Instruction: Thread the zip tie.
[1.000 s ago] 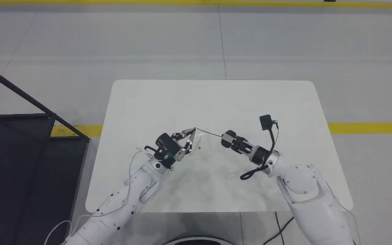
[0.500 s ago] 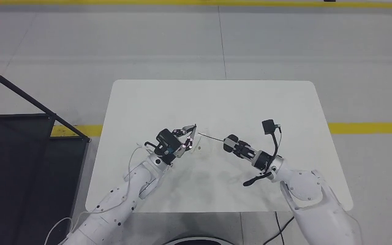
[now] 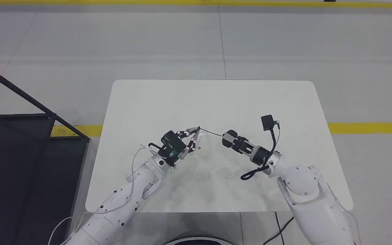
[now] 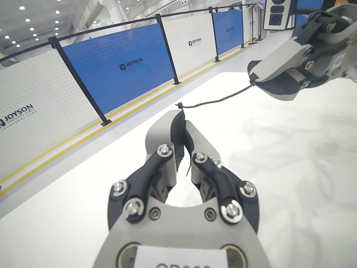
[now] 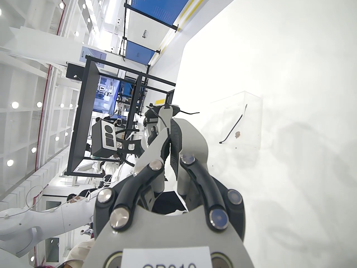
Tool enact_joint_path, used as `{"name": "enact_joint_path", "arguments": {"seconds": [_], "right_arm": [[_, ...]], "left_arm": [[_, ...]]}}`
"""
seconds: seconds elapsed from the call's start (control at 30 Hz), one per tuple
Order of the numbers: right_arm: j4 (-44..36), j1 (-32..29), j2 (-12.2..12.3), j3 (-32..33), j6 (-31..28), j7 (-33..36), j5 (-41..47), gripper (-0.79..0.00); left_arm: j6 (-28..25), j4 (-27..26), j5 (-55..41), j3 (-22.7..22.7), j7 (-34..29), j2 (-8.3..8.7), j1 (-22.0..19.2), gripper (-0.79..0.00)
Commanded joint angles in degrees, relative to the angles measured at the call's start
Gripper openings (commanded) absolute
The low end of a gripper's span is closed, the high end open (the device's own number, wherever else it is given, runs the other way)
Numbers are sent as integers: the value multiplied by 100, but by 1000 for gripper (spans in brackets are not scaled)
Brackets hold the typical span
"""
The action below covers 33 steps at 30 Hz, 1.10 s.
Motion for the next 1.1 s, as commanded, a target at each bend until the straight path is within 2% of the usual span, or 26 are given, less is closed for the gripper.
{"name": "enact_joint_path", "arguments": {"seconds": [0.0,1.07], "right_arm": [[4,-16,3,20,-10,-12,6,-785],[-6,-63,10,65,-48,28,45,-785]], "left_arm": [[-20,-6,-5,-26,21,-9,16,-785],[-169,-47,247,-256,23,-139,151,-785]]}}
